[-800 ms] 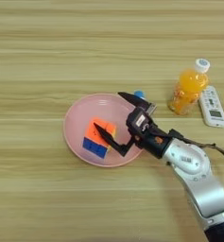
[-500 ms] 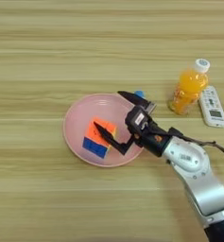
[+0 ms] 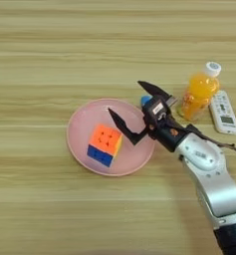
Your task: Move the objects on the table
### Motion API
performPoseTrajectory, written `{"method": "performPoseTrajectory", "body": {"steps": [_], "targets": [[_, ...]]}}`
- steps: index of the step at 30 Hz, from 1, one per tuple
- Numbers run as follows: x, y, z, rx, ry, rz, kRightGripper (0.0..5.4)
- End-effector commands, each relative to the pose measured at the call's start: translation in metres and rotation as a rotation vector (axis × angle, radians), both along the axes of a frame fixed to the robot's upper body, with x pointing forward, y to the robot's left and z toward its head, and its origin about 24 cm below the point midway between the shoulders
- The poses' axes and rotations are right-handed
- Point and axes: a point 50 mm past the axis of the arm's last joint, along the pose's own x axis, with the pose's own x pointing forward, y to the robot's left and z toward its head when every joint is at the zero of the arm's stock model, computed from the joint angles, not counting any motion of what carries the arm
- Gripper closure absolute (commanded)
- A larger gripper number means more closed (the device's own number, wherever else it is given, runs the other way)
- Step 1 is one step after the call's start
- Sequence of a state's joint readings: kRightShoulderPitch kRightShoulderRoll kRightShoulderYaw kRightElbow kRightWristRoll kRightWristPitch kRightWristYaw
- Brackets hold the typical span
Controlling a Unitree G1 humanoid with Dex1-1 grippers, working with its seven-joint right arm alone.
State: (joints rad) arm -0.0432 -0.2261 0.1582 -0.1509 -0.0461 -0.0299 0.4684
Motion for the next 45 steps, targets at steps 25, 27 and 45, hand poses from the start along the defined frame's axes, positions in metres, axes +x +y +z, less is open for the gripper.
{"method": "performPoseTrajectory", "body": {"steps": [25, 27, 45], "targets": [[-0.007, -0.001, -0.017, -0.276, -0.051, 0.113, 0.06], [-0.007, -0.002, -0.019, -0.289, -0.053, 0.113, 0.06], [-0.007, -0.012, -0.036, -0.336, -0.030, 0.101, 0.06]]}}
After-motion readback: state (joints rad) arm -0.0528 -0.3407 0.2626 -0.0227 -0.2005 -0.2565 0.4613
